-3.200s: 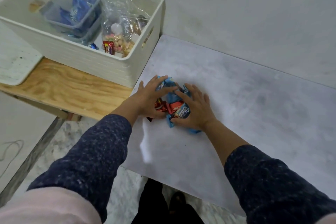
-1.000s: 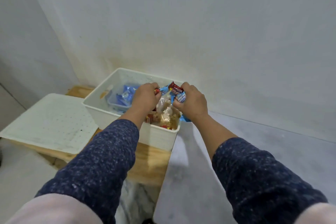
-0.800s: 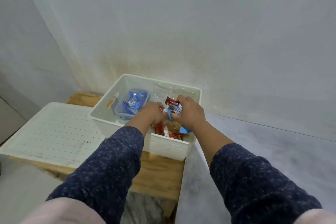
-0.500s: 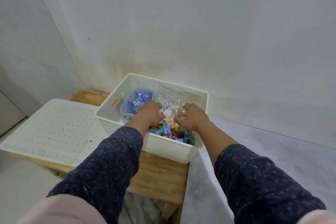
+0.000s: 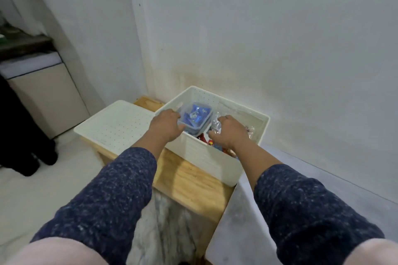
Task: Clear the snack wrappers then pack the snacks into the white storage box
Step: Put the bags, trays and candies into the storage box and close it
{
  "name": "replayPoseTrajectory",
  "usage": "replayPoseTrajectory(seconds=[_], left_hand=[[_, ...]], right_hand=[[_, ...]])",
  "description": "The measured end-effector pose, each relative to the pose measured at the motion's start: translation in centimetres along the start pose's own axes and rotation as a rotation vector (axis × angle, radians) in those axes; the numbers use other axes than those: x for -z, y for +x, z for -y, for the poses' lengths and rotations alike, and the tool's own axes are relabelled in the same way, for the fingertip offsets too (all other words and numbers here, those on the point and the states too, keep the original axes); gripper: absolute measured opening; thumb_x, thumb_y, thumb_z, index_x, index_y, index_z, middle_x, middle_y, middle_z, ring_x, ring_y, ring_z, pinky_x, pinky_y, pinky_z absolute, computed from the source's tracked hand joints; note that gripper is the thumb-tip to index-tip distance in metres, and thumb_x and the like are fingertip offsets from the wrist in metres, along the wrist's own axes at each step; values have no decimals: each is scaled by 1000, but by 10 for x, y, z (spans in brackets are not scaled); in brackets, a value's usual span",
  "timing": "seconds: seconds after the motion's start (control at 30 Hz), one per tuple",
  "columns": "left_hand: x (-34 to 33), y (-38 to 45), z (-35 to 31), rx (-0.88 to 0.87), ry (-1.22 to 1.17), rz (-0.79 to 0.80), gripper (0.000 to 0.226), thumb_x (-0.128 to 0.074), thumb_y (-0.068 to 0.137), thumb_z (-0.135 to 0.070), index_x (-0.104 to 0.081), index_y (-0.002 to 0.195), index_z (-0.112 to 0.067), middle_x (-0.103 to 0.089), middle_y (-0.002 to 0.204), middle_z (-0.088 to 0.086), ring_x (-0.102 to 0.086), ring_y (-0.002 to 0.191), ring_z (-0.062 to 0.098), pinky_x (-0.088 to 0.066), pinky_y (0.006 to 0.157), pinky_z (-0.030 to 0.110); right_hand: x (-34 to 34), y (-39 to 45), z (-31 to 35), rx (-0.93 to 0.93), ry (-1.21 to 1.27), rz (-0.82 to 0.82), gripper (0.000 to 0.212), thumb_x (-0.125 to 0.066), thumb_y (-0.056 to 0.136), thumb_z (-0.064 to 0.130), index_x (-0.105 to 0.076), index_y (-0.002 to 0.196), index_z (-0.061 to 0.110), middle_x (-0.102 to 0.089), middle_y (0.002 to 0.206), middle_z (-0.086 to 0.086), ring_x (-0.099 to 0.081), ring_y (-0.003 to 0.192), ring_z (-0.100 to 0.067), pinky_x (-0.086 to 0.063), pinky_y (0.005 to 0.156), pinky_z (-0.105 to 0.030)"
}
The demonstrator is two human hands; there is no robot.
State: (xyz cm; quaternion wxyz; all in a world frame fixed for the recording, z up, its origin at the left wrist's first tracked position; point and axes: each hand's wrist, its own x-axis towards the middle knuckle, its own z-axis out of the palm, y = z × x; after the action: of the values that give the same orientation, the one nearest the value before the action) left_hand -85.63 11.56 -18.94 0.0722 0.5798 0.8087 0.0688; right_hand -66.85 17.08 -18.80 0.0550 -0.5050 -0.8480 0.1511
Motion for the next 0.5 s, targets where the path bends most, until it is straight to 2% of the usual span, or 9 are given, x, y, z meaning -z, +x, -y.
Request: replayPoseTrajectory(seconds=[0.1, 0.27, 0.5], left_hand=[[-3, -38, 27, 89, 3, 5, 51, -45, 94, -43, -42, 138, -17, -41, 143, 8, -39, 131, 25, -41, 100, 40], [-12, -86, 78, 242, 22, 33, 51, -45, 94, -43, -44, 138, -15, -43, 142, 7, -42, 129, 26, -43, 98, 39], [-30, -105, 159, 390, -44, 78, 52, -44, 93, -44, -44, 137, -16, -45, 140, 9, -43, 127, 26, -43, 98, 39]], right_hand=[[-13, -11, 23, 80, 11, 23, 62, -54, 86, 47, -45, 134, 8, -48, 132, -12, -48, 122, -30, -43, 97, -36], [-40, -24, 71, 191, -11, 65, 67, -52, 88, 45, -35, 142, 8, -39, 143, -12, -40, 131, -29, -38, 103, -38], [-94, -12, 135, 260, 28, 163, 64, -50, 89, 43, -35, 143, 10, -36, 145, -8, -37, 134, -25, -36, 107, -37]])
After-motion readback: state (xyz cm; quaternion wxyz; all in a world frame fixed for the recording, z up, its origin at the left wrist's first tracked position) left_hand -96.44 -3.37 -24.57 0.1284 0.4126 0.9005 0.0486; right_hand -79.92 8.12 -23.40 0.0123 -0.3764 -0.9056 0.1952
